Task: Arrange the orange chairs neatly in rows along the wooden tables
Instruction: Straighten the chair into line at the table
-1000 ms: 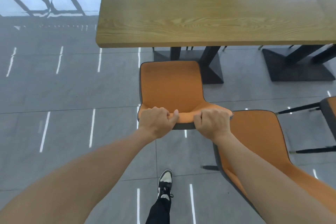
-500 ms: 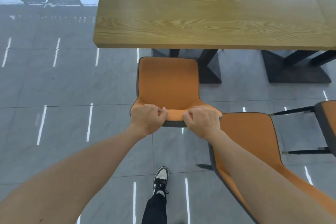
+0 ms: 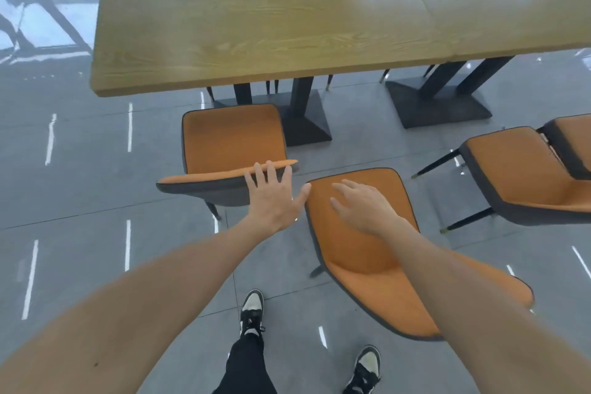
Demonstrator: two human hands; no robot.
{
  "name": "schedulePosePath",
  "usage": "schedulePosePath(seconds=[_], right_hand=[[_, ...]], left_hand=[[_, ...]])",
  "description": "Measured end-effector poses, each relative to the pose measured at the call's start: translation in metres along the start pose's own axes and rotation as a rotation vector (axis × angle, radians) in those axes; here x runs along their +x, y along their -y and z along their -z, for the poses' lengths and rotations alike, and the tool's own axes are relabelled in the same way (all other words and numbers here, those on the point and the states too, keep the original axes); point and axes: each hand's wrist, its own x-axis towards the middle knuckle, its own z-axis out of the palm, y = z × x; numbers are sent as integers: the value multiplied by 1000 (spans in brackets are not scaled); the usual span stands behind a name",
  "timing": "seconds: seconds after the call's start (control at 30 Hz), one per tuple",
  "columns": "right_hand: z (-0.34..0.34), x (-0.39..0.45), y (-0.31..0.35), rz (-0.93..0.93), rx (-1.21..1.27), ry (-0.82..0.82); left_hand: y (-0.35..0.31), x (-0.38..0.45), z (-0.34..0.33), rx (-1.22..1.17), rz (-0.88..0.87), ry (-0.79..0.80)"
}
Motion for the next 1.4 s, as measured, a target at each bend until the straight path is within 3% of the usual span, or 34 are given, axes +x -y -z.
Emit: schedulePosePath(seconds=[0.13,0.33,0.43,0.53,0.67,0.93,1.07,1.4], right_hand=[[-18,-51,-78,-45,-26,-13],[-45,-131,-177,-55,-28,-69],[-65,-167,-220,-84,-48,-41],[-88,-195,-250,-68,15,-85],[-107,-205,-255,7,-32,-276],[-114,-163,-253,116,-43,-623],[-93,-111,-244,81,-43,-665],[-18,37,-225,20,-70,-565]], left_hand=[[-77,-35,-33,-141,-39,19],[-197,-106,-118,-144,-5,125],[-240,-134,-155,-124,20,213],[-261,-155,-179,-168,39,199],[-266,-162,-185,-186,53,69],[-246,-125,-178,-50,-13,19],[-230,-72,-154,9,-23,-14],[-192,77,-87,-8,-12,-65]])
